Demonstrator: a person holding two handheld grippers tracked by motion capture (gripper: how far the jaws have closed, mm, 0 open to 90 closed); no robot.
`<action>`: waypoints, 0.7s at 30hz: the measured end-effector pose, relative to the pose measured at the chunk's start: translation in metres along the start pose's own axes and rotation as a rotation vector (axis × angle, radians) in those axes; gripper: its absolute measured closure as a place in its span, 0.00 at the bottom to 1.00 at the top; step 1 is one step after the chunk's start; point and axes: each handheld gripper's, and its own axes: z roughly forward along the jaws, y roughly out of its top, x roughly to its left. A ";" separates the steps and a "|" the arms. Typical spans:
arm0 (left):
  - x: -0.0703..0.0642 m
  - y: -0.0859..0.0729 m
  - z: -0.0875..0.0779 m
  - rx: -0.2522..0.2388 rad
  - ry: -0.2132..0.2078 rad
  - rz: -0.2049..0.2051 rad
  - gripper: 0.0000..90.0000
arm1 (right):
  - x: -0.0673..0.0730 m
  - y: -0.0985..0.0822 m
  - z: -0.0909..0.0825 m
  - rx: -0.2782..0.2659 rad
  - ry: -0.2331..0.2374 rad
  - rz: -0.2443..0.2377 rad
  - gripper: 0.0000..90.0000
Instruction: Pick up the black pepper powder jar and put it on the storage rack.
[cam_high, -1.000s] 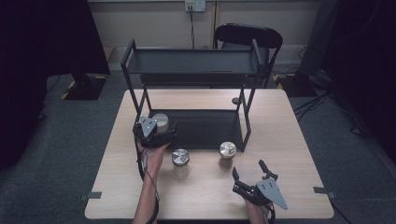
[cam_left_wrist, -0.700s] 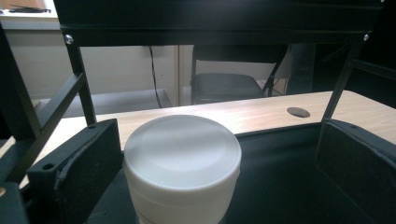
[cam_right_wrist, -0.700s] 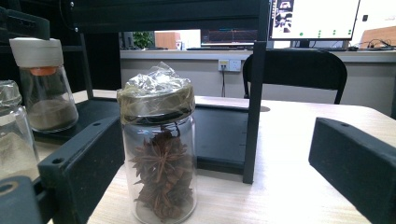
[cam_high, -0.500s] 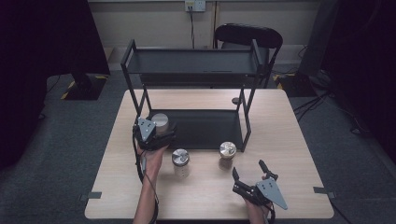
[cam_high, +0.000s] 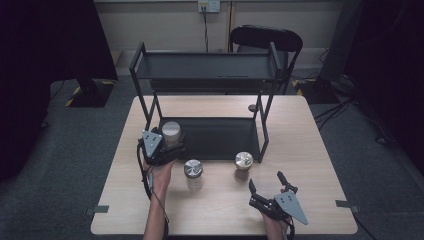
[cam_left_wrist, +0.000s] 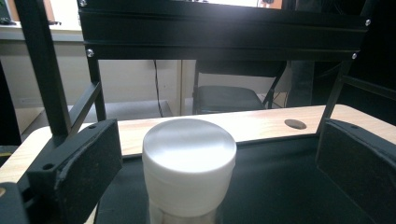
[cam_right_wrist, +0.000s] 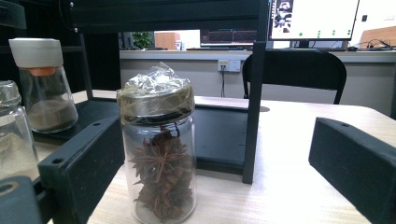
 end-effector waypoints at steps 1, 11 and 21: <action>0.000 -0.001 -0.001 -0.002 0.004 0.002 0.00 | 0.000 0.000 0.000 0.000 0.000 0.000 0.03; 0.005 -0.011 -0.013 -0.022 0.025 -0.018 0.00 | 0.000 0.000 0.000 0.000 0.000 0.000 0.03; -0.003 -0.018 -0.024 -0.054 0.043 0.007 0.00 | 0.000 0.000 0.000 0.000 -0.001 -0.001 0.03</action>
